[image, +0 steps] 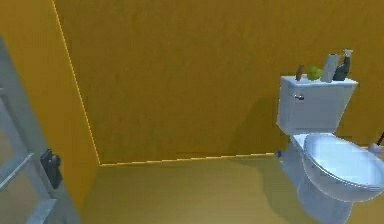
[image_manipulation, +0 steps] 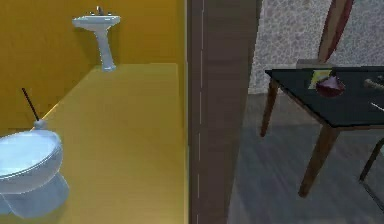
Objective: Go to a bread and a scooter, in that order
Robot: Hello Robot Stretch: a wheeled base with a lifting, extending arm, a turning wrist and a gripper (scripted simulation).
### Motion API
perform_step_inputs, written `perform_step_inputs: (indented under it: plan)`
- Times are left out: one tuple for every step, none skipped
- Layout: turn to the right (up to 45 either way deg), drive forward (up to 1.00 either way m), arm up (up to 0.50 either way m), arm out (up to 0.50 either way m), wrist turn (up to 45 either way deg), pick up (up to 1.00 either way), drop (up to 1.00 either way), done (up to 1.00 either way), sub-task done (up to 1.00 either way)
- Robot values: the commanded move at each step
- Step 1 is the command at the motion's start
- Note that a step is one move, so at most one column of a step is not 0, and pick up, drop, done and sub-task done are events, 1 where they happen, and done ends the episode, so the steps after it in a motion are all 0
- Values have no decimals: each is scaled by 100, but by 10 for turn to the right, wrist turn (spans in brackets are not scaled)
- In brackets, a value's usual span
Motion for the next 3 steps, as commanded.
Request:
perform_step_inputs:
  plan:
    - [0, 30, 0, 0, 0, 0, 0, 0, 0]
    - [450, 0, 0, 0, 0, 0, 0, 0, 0]
    - [420, 0, 0, 0, 0, 0, 0, 0, 0]
